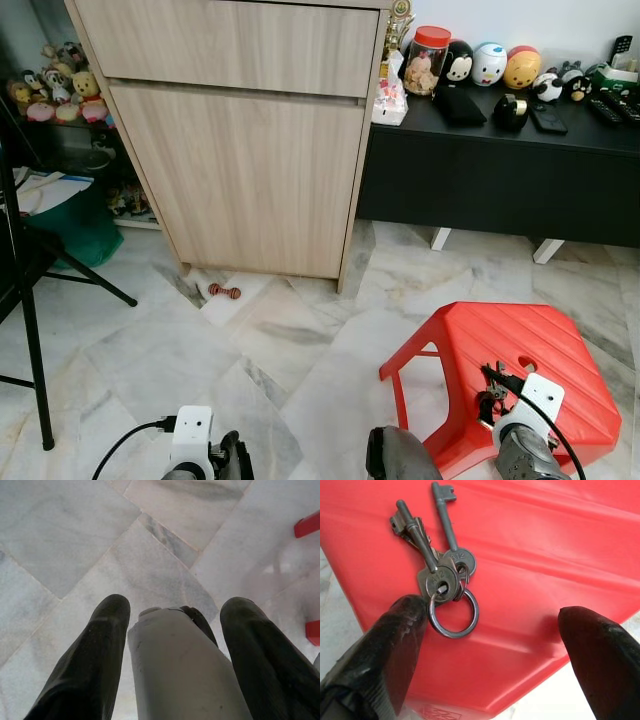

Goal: Hang keys on a hook

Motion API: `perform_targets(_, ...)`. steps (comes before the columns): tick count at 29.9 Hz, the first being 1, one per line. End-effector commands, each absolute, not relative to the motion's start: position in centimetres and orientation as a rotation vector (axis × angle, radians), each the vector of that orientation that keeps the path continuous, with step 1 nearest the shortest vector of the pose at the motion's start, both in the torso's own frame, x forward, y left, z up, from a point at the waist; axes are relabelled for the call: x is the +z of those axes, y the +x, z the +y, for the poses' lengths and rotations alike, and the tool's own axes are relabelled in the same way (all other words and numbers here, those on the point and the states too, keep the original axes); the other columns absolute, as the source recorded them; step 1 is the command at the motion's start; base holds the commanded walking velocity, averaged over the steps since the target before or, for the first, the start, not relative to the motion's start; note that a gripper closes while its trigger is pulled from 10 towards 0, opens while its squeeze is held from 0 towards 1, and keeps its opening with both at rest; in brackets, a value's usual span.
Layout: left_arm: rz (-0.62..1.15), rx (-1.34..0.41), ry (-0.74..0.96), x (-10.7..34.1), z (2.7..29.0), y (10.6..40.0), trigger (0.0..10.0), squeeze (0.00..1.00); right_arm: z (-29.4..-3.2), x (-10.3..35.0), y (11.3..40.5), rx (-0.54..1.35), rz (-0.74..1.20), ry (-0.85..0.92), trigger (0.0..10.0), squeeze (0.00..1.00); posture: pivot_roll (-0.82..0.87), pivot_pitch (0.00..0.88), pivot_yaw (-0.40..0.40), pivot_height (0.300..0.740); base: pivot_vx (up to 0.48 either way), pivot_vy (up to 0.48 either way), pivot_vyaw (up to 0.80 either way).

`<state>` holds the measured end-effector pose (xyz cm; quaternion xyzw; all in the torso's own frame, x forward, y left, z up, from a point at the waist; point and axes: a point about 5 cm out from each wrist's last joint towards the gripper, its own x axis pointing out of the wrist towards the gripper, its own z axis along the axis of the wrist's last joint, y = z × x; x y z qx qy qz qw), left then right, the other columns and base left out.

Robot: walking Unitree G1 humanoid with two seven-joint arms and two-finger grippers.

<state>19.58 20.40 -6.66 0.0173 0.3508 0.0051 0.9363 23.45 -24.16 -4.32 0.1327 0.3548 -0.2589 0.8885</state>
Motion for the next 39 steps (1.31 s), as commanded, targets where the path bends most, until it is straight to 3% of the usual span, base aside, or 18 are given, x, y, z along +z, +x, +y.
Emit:
perform_targets(1, 0.87, -0.007, 0.021, -8.7, 19.9, 16.0, 10.0, 0.0, -24.1, -4.6, 23.2, -0.52, 0.765, 0.277, 8.2, 0.0, 0.1, 0.127, -0.094, 0.597, 0.0, 0.0, 0.0)
perform_targets(2, 0.87, -0.008, 0.02, -8.7, 19.9, 16.0, 10.0, 0.0, -24.0, -4.6, 23.1, -0.519, 0.765, 0.279, 1.5, 0.0, 0.1, 0.127, -0.094, 0.597, 0.0, 0.0, 0.0)
perform_targets(3, 0.869, -0.008, 0.019, -8.7, 19.9, 16.0, 10.0, 0.0, -24.0, -4.6, 23.1, -0.517, 0.764, 0.28, 0.0, 0.0, 0.1, 0.127, -0.096, 0.597, 0.0, 0.0, 0.0)
perform_targets(39, 0.855, -0.01, 0.024, -8.4, 19.7, 17.0, 10.0, 0.0, -22.8, -4.0, 24.5, -0.434, 0.736, 0.198, 0.0, 0.0, 0.11, 0.1, -0.1, 0.597, 0.0, 0.0, 0.0)
